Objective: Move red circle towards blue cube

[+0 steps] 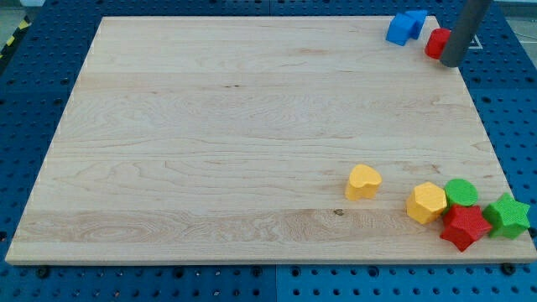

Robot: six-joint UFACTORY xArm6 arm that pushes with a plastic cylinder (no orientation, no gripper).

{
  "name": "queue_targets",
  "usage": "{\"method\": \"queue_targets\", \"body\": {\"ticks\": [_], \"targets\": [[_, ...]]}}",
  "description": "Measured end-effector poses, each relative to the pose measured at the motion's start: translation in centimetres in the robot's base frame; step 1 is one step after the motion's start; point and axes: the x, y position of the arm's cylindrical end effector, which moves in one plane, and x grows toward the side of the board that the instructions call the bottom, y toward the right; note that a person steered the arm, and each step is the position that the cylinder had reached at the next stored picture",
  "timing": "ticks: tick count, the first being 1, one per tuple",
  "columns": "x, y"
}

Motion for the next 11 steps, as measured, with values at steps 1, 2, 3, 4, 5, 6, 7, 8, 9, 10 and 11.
{"method": "queue_targets", "body": {"ticks": [1, 2, 3, 4, 5, 6, 7, 8, 9, 10, 11], "targets": [[0.0, 2.6], [-1.0, 4.0], [-1.3, 3.5], [-1.4, 3.4], [-1.4, 2.9], [-1.7, 1.5], [-1.9, 1.3], [-2.0, 0.7], [-2.0, -0.8], [-2.2, -1.6], [-2.2, -1.9]]}}
